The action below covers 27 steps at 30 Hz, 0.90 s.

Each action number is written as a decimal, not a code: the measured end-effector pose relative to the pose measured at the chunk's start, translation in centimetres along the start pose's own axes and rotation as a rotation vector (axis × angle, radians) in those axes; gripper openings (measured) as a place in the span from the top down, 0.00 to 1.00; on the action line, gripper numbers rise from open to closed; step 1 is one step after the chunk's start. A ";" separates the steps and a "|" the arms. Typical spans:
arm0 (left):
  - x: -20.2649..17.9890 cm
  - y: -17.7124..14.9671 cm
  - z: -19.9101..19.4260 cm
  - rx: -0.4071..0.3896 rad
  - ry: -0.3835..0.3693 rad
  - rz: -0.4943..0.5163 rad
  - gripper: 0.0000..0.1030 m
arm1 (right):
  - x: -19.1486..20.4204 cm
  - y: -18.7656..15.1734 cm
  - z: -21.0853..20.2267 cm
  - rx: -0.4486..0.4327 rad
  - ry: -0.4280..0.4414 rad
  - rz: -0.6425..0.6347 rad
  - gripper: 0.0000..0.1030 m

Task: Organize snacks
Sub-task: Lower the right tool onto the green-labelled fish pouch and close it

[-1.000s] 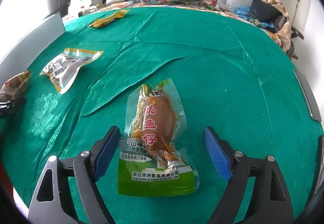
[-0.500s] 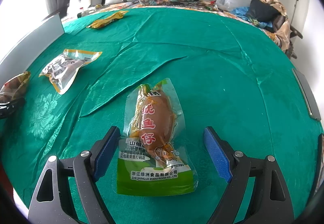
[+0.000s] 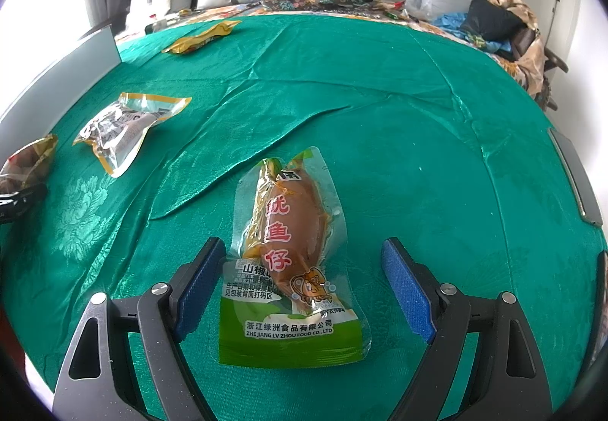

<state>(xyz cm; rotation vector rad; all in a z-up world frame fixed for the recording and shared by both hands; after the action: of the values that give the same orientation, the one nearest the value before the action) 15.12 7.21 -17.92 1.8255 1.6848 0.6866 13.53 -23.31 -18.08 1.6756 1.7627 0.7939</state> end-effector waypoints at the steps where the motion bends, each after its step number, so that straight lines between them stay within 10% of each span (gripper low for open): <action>1: 0.0 0.0 0.0 0.000 0.000 0.000 0.00 | 0.0 0.0 0.0 0.000 0.000 0.000 0.16; 22: 0.0 0.0 0.0 0.002 -0.003 0.000 0.00 | -0.2 0.0 0.0 0.001 0.002 0.008 0.16; 27: -0.2 -0.1 -0.1 0.119 -0.083 0.082 0.00 | -2.5 1.0 -1.1 0.054 0.145 0.199 0.17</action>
<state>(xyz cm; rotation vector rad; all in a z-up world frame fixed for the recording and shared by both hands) 14.94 7.04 -17.92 1.9867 1.6352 0.5459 13.41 -25.78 -16.60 1.8933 1.7455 0.9857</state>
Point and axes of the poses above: each gripper's, at about its wrist camera, not at the fingertips, and z roughly the way its jaws point, x to its left, y to its top, the point moved 9 cm from there along z, roughly the way its jaws point, and after that the axes turned 10 degrees about -x, right-handed, at the moved point
